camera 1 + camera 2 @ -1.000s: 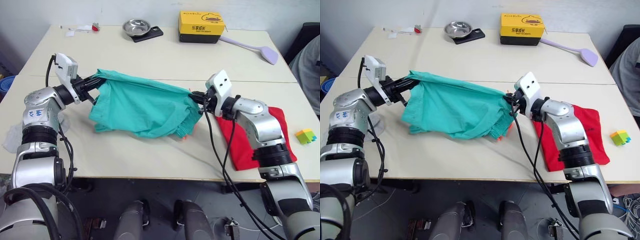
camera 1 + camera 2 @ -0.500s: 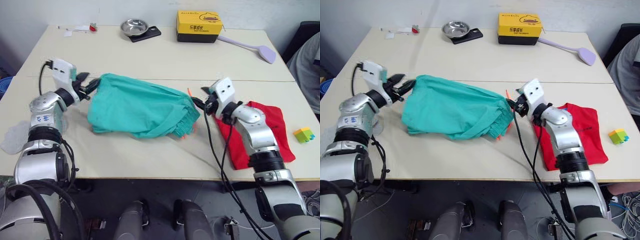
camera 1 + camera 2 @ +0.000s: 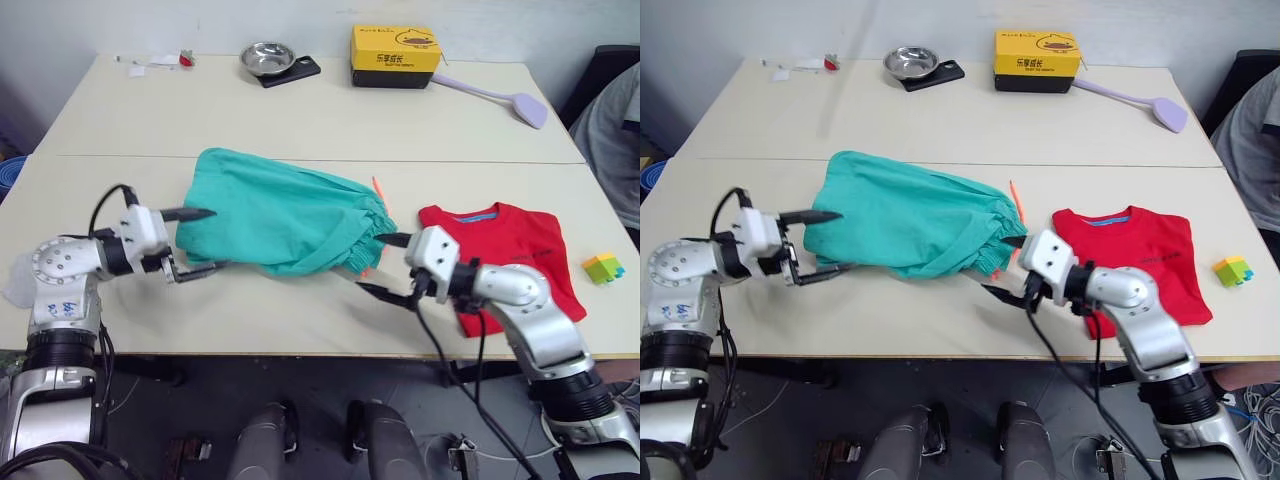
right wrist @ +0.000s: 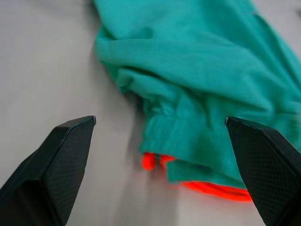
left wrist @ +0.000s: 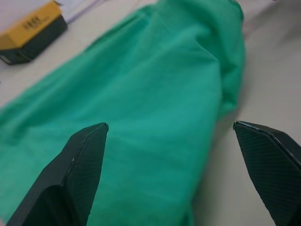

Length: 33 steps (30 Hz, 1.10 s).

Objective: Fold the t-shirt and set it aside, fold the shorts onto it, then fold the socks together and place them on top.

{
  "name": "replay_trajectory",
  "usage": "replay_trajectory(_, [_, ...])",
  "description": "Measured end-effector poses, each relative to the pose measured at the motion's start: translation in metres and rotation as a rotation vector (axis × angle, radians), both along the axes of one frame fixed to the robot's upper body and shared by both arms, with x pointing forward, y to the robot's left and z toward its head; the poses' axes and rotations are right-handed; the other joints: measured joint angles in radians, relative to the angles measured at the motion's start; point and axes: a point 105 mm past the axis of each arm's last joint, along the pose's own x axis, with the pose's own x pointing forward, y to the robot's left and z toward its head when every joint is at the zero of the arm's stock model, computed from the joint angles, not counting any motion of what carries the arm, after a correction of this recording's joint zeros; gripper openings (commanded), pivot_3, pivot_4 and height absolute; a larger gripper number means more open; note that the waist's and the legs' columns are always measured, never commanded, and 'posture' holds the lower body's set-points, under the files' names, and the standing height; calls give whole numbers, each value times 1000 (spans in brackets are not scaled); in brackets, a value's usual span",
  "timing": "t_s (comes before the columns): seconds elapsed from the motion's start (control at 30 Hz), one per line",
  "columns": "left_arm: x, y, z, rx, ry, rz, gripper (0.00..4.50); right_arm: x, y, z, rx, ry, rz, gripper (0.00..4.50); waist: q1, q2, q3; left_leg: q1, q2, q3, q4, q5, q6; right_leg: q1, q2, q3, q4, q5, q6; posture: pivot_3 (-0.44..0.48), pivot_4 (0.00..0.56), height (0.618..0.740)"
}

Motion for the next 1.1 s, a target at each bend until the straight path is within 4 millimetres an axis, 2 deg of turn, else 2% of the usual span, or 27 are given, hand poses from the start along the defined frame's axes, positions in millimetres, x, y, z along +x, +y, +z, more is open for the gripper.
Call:
replay_trajectory(0.07, [2, -1, -8, 61, -11, 10, 4467, 3, 4, -6, -18, -8, -26, 4500, 3, -1, 0, 0, -1, 0, 0, -2, -3, 0, -1, 1, -1, 0, 0, 0, 150, 740])
replay_trajectory(0.17, [11, 2, -22, 137, -6, 67, 4500, 11, 6, -16, -48, -9, -66, 3952, 2, -2, -1, -1, -1, 0, 0, 0, 1, 0, 0, 0, -1, 0, 0, 0, 150, 740])
replay_trajectory(0.2, [15, 4, -28, 165, 1, 90, 4500, 15, 6, -18, -62, -14, -77, 3595, 1, -2, -1, -1, -1, 0, 0, 0, 1, 0, 0, 0, 0, 0, 0, 0, 150, 740])
replay_trajectory(0.27, [24, 3, -25, 191, -32, 118, 4500, 22, 3, -18, -92, -37, -100, 2851, 2, -2, -1, 0, -1, 0, 0, 0, 1, 0, 0, -1, 0, 0, 0, 0, 150, 740])
replay_trajectory(0.4, [38, 9, -24, 201, -55, 198, 3568, 27, 1, -15, -118, -79, -103, 1471, 0, -2, -3, 1, 0, 0, -1, 0, 1, 1, 0, -1, 1, 0, 0, 0, 150, 740])
replay_trajectory(0.53, [40, 9, -29, 167, -13, 213, 2270, 26, -3, -12, -136, -112, -86, 125, 0, -2, -3, 2, 0, 0, 0, 1, 1, 1, 1, -1, 1, 0, 0, 0, 150, 740])
replay_trajectory(0.63, [33, 9, -34, 137, 47, 183, 1230, 25, -10, -7, -137, -124, -76, 33, -1, -2, -3, 1, 0, 0, 0, 1, 1, 0, 1, -2, 1, 0, 0, 0, 150, 740])
replay_trajectory(0.77, [12, 12, -40, 116, 136, 115, 25, 13, -30, -6, -161, -112, -21, 33, -4, -2, -3, 0, 0, 0, -1, 1, 1, 1, 1, -3, 2, 0, 0, 0, 150, 740])
replay_trajectory(0.9, [-21, 16, -45, 128, 233, 41, 0, -7, -54, -6, -194, -98, 85, 33, -4, -2, -3, 1, 0, 1, -1, 0, 1, 2, 1, -5, -1, 0, 0, 0, 150, 740])
replay_trajectory(1.0, [-45, 7, -51, 107, 307, -6, 0, -24, -63, -8, -214, -99, 196, 33, -2, -2, -3, 2, 0, -1, -1, 0, 2, 3, 0, 0, -4, 0, 0, 0, 150, 740])
replay_trajectory(1.1, [-65, 0, -55, 105, 356, -29, 0, -40, -74, -19, -252, -74, 282, 33, -1, -2, -3, 6, 1, -2, -2, -1, 1, 8, 0, 0, -6, 0, 0, 0, 150, 740])
